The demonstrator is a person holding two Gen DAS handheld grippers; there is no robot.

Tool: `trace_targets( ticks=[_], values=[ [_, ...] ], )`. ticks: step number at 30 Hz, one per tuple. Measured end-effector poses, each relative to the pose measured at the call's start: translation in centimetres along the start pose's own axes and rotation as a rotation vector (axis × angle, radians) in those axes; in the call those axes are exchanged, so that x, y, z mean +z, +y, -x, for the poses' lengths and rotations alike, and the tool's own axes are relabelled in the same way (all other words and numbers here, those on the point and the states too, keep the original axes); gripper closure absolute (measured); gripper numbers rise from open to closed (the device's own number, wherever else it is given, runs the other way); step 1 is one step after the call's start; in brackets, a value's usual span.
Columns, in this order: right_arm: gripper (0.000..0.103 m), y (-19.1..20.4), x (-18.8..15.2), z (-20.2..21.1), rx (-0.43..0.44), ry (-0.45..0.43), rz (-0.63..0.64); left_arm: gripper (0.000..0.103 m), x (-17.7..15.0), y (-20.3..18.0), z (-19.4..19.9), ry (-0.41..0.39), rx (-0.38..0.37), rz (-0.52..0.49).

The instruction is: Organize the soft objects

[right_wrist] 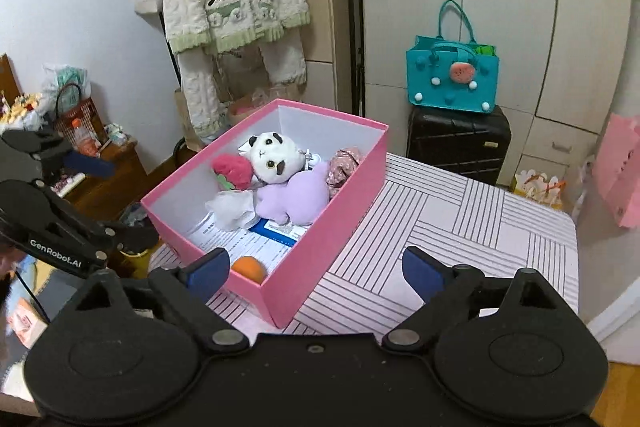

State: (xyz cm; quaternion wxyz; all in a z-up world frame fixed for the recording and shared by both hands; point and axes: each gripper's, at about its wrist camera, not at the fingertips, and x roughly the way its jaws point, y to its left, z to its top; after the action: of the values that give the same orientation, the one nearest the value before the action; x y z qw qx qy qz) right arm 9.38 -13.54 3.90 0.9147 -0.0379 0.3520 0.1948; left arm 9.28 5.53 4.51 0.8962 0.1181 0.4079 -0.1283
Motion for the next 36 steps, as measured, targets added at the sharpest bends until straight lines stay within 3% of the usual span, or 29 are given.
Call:
trace_targets(
  ticks=[5, 9, 13, 18, 27, 36],
  values=[
    [0.008, -0.6, -0.8, 2.3, -0.022, -0.052, -0.020, 0.003, -0.1, -1.4, 1.2, -0.023, 0.044, 0.004],
    [0.008, -1.5, -1.8, 3.8, -0.032, -0.102, -0.062, 0.003, -0.2, -1.9, 1.4, -0.021, 0.002, 0.028],
    [0.008, -1.9, -2.5, 4.1, -0.040, -0.077, -0.083, 0.003, -0.3, -2.6, 1.3, 0.001, -0.020, 0.029],
    [0.008, -0.8, -3.5, 4.0, -0.135, -0.070, -0.053, 0.003, -0.7, -3.4, 1.3, -0.020, 0.029, 0.031],
    [0.008, 0.4, -4.4, 5.2, -0.151, -0.106, -0.049, 0.003, -2.0, -2.9, 0.6, -0.036, 0.005, 0.124],
    [0.008, -0.2, -5.7, 6.0, -0.244, -0.124, -0.105, 0.003, -2.2, -3.1, 0.6, -0.052, 0.014, 0.144]
  ],
)
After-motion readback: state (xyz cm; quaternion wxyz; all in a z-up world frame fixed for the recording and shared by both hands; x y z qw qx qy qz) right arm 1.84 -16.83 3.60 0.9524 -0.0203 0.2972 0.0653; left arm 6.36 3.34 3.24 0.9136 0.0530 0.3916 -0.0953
